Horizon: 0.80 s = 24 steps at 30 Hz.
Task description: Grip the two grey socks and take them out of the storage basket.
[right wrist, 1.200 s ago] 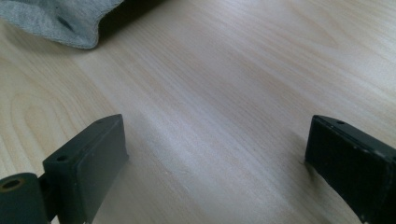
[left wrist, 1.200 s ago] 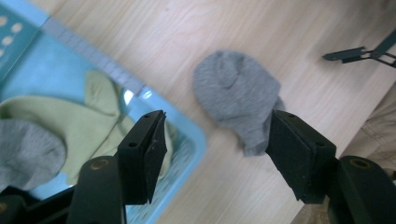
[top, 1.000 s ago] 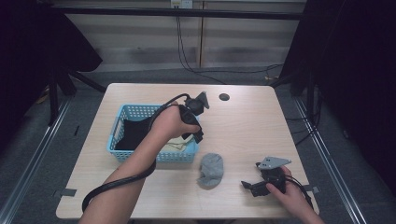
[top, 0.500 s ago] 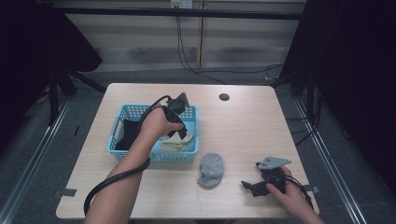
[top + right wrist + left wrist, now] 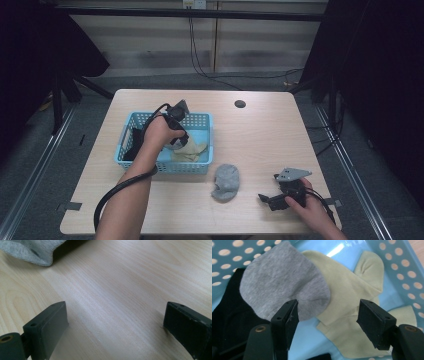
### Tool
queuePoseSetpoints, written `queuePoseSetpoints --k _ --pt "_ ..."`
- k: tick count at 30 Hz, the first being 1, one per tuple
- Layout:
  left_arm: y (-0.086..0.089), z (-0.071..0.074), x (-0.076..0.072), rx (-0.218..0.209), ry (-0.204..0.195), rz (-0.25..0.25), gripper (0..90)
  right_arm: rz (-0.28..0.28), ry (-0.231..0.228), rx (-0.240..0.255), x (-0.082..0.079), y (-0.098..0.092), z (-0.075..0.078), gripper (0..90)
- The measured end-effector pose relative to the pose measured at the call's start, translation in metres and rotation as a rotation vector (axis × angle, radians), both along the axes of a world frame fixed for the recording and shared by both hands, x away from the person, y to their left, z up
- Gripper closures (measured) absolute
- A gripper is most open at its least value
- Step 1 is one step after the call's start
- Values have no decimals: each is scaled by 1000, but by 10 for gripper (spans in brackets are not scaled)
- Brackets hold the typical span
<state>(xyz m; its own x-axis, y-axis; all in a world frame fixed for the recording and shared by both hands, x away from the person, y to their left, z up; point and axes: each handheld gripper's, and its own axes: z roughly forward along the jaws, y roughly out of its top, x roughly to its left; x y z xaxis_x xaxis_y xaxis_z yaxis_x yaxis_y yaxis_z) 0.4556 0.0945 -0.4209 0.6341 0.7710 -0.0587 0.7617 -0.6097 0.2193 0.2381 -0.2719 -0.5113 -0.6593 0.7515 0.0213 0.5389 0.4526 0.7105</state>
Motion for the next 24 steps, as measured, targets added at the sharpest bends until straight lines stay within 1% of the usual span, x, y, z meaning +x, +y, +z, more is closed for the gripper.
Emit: queuePoseSetpoints --k 2,4,5,6,8,11,13,14,15,17,20,21,23,24 --pt "2 0 1 5 -7 5 318 1 -1 -1 0 0 0 47" --pt "5 0 1 -6 -15 22 299 1 -1 -1 0 0 0 47" --pt "6 0 2 -4 -19 24 292 0 0 0 0 0 0 47" --pt "8 -1 2 -3 -35 25 280 1 -1 0 0 0 0 47" --pt "8 -1 2 -6 -38 30 279 1 -1 0 0 0 0 47" --pt "10 -2 4 4 -61 30 266 0 0 0 0 0 0 47" --pt "11 -3 5 3 -80 42 232 0 0 0 0 0 0 47" --pt "12 -4 7 -6 -93 74 222 0 0 0 0 0 0 47" --pt "12 -4 7 -6 -93 74 223 0 0 0 0 0 0 47" --pt "16 -7 10 -10 -109 102 222 0 0 0 0 0 0 47" --pt "19 -11 14 1 -114 124 216 -4 -1 -5 0 0 0 48" --pt "21 -14 15 1 -119 139 219 -3 -2 -2 0 0 0 48" --pt "22 -15 17 2 -126 133 227 -4 -1 -2 0 0 0 47" --pt "22 -17 17 2 -123 143 234 -5 -2 -5 0 0 0 47"
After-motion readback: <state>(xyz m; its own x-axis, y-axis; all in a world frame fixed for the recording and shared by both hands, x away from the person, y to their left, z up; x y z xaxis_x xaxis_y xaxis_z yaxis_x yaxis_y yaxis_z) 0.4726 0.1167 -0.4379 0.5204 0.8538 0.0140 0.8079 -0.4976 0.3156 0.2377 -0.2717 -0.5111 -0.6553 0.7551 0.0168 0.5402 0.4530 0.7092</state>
